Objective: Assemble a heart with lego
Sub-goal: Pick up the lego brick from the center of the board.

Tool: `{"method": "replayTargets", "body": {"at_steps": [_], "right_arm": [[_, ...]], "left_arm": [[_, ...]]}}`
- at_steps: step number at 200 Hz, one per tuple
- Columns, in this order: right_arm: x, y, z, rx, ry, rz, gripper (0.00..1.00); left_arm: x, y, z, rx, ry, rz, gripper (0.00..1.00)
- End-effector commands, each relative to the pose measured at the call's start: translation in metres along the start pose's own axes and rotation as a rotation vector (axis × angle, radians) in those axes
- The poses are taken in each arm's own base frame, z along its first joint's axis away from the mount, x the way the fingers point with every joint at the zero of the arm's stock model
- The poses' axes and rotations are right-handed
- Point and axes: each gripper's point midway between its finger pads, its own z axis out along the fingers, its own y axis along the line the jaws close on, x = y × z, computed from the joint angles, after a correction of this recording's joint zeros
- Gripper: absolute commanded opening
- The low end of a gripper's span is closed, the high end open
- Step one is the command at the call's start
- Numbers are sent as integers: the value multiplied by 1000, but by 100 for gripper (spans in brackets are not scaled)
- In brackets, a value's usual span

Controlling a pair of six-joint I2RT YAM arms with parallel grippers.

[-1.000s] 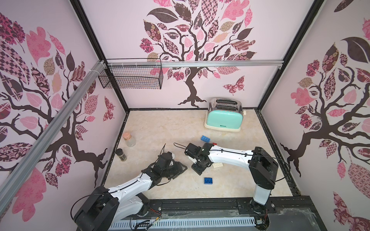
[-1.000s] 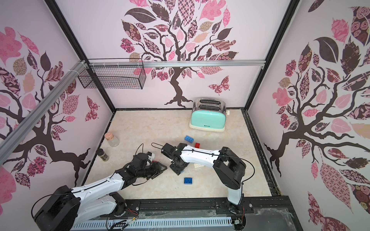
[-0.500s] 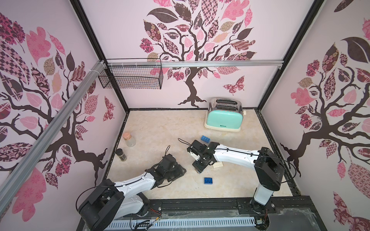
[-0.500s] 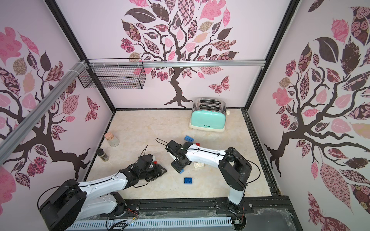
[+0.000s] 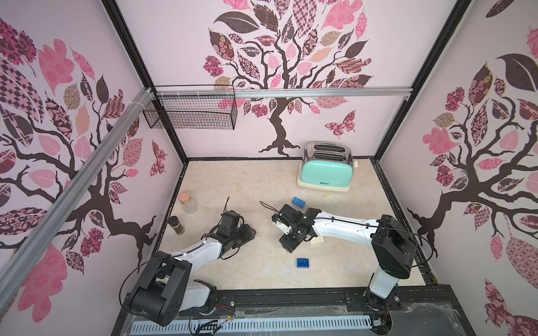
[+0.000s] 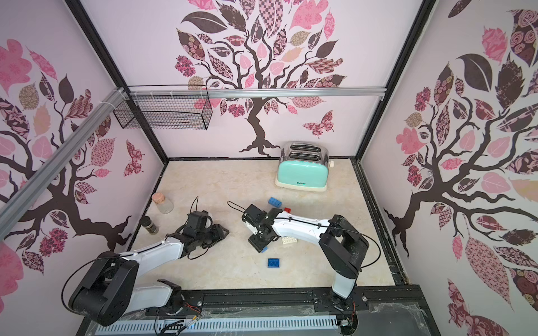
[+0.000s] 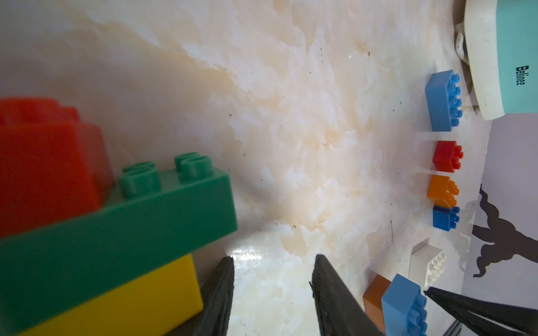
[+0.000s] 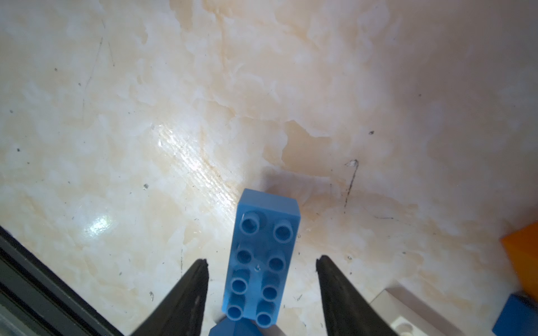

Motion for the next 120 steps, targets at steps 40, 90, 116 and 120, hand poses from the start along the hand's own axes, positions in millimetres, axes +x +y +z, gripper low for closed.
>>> {"method": "replayTargets", "body": {"at_steps": [40,90,116,120], "right_arm": [[16,3,19,42,87,-137,50],[0,18,8,3,-3,-385,36],[2,25,12,-39,-2,-550,35],[1,25,12,-40,-6,-569,35]], "left_arm": [[8,-9,-26,47,24,-15,48],[12,-6,-39,55,-4,-56,48],[7,-3,-50,48,-27,-79,48],[6,-2,-51,48,-29,-83,48]]}}
